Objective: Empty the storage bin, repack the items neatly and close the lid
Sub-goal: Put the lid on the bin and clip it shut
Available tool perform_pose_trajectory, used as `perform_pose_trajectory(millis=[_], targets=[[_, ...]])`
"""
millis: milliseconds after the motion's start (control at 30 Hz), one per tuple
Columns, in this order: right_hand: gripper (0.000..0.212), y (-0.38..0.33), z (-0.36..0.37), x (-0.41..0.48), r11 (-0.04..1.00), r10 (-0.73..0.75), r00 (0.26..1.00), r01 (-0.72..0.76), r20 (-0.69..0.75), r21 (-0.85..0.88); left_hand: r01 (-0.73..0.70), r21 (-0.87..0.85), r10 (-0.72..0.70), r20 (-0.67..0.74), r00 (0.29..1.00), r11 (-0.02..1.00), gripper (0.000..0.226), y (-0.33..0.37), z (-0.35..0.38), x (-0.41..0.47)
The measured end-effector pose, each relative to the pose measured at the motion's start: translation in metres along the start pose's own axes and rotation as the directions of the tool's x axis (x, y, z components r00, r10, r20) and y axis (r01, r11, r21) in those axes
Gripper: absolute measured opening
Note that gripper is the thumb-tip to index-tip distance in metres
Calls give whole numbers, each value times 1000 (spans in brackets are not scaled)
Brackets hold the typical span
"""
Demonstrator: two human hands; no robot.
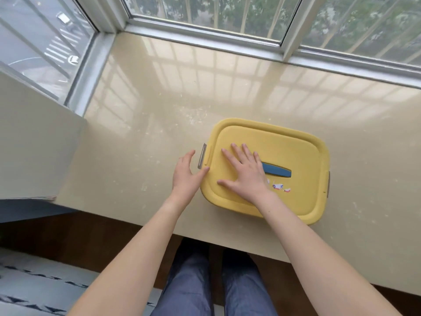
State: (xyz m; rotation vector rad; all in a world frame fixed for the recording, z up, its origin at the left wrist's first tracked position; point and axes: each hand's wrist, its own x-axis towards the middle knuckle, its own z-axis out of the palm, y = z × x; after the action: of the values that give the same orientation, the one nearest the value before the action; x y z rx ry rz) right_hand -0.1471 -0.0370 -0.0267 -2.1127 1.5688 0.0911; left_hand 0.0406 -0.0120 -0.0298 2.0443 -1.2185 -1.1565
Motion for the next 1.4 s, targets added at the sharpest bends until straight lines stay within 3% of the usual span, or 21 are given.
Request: perform_pose_trajectory(millis=[233,400,567,733,1033,1400], targets=[[89,3,6,4,1000,9,1000,-9,11,6,185,-289,-138,175,975,939,60,-2,0,11],[88,5,7,4,999,6,1000,-5,-13,46,122,-351,-56,193,980,929,41,-2,-3,16],[88,6,8,4,998,6,1000,-4,-24,61,108,-356,-61,141,988,928,38,-1,-6,18],[88,11,14,3,997,-10,998,14,-57,79,147,-474,-86,150,985,868,25,-2,-5,19],[82,18,35,2,990,-81,985,62,-152,-123,237,-552,-90,281,956,800,43,-7,-2,26],[81,21,39,3,985,-96,983,71,-156,-159,220,-587,-114,212,971,779,42,-8,0,25]])
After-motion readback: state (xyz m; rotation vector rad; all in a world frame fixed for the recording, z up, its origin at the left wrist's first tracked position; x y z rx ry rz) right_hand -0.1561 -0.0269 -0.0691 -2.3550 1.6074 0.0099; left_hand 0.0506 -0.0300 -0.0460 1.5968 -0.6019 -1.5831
